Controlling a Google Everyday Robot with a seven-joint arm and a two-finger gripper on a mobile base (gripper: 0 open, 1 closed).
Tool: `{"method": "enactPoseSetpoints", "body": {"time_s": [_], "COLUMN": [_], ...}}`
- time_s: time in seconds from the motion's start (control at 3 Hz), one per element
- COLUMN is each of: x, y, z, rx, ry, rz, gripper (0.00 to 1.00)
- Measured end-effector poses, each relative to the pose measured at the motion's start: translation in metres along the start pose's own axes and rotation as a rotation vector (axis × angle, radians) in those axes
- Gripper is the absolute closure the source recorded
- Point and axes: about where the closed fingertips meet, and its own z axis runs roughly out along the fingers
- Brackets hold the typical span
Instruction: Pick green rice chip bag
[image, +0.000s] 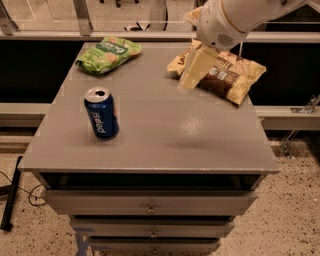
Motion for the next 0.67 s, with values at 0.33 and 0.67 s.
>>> {"method": "enactPoseSetpoints", "body": {"time_s": [0.33,0.67], "x": [0.0,-0.007], "y": [0.0,-0.01], "z": [0.0,0.018], "rx": [0.0,0.028], "ry": [0.0,-0.03], "rz": [0.0,-0.005], "gripper": [0.0,0.0]}}
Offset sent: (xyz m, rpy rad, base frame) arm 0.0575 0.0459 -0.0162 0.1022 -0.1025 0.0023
